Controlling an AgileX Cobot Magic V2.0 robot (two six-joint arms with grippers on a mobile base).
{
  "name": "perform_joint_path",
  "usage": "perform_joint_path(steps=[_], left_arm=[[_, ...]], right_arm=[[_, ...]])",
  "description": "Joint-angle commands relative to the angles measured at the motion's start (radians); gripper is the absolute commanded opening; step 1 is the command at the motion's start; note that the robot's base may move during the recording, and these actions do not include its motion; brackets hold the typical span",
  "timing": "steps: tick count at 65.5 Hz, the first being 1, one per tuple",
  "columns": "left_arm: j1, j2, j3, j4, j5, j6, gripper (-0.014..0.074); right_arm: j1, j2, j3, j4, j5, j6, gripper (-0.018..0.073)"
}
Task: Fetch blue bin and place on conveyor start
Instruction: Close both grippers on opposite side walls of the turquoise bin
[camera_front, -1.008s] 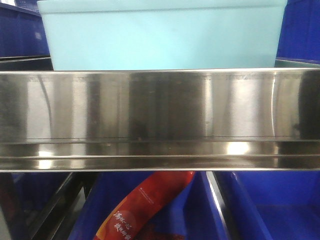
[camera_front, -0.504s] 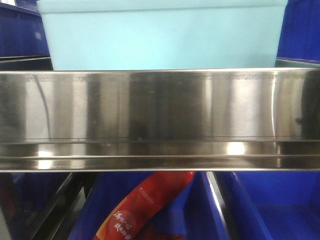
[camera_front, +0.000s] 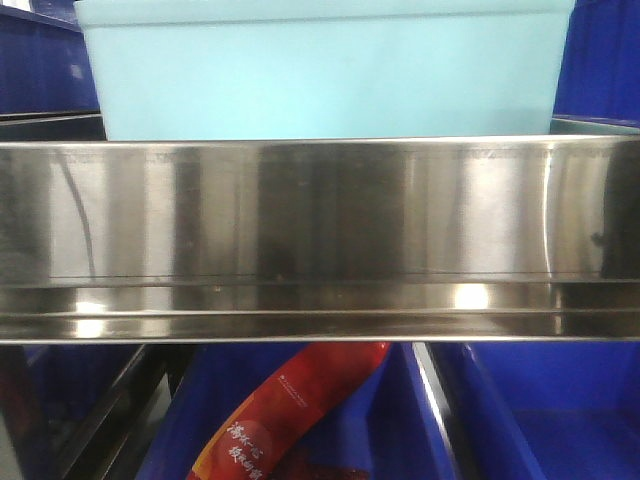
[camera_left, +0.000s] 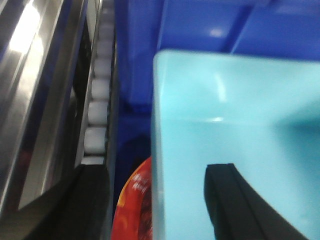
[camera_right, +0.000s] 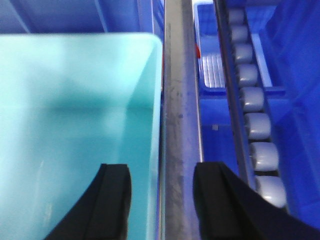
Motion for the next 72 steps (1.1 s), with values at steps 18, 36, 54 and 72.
perform_joint_path(steps=[18,36,54,72], left_arm=[[0.012,0.048,-0.007,0.018,0.021,-0.008,0.0338],[0.017,0.073,-0.007,0.018,0.036,-0.008,0.0336],[0.017,0.073,-0.007,-0.001,0.036,-0.008,0.0295],[0.017,0.073,-0.007,-0.017,0.039,-0.008,0.0293]], right_arm=[[-0.004,0.073,-0.011,-0.008,-0.038,-0.003,0.0214],[-0.01,0.081,-0.011,-0.015,-0.049,-0.003,0.0214],[-0.021,0.083,-0.011,-0.015,-0.045,-0.003,0.0214],[-0.022,0.083,-0.011,-0.015,-0.035,-0.003,0.0181]])
